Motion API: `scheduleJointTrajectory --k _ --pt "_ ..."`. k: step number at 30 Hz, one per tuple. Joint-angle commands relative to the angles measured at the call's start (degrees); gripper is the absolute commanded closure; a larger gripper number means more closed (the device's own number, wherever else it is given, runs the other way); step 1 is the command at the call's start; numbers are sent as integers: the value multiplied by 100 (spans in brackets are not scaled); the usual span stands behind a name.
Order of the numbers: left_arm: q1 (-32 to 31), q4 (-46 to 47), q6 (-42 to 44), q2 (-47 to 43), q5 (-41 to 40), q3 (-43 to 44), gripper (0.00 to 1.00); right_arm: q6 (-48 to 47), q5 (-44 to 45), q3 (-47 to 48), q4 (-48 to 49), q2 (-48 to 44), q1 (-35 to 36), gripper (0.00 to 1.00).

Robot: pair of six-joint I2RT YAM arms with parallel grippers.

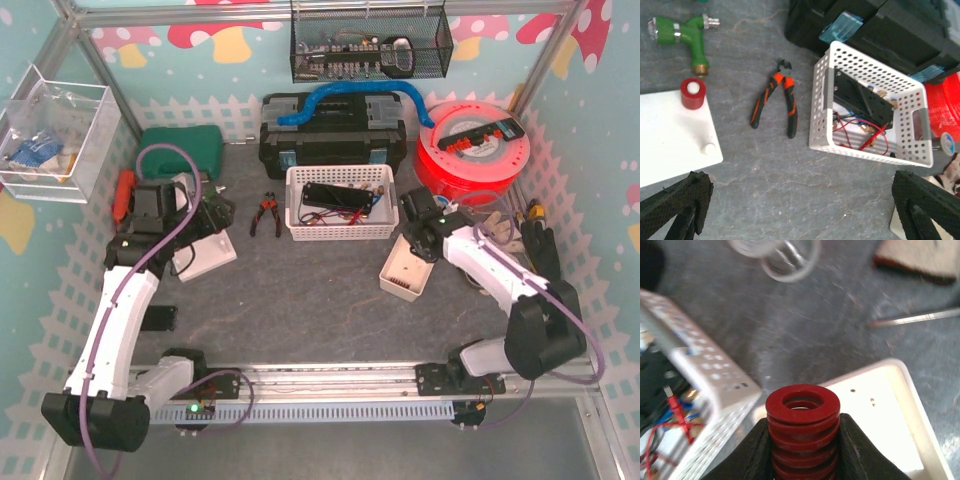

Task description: Install the large spring

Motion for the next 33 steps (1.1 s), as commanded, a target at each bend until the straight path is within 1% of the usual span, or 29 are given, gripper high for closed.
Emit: scheduleJointTrajectory --k 1,5,9,11,14,15,18,21,24,26,30,33 --pt "21 -47 -157 34 269 434 5 -2170 256 376 84 -556 -29 91" --pt "16 52 -16 -4 597 700 14 -3717 -135 529 370 -975 25 91" --pt "-23 213 35 -58 1012 716 25 -5273 -1177 342 1204 -1347 156 89" --pt "-146 392 -10 -89 1274 601 29 -6025 -1719 104 1801 -1558 384 89" --pt "-391 575 -51 -56 1590 498 32 -6753 -2285 -32 2385 -1673 818 89" --pt "-498 646 -51 -41 1657 473 32 -7091 -2394 -72 2576 -1662 1019 89" --pt "-783 848 -93 1 1725 459 34 -8140 -2332 -148 3040 -1503 1709 90" --pt "-1128 1122 -226 56 1786 441 40 -8580 -2415 -107 3492 -1243 1941 90" --pt "-1574 1363 -254 152 1662 437 47 -8951 -2577 -274 4223 -1085 2049 91" --pt "-1821 1465 -285 214 1604 434 51 -9030 -2547 -313 4523 -950 2067 92" --pt "-2103 1995 -445 290 1826 234 52 -9175 -2739 -378 4978 -778 2104 93" --pt "-2216 2078 -462 452 1745 169 51 -9273 -2628 -422 5128 -701 2152 94"
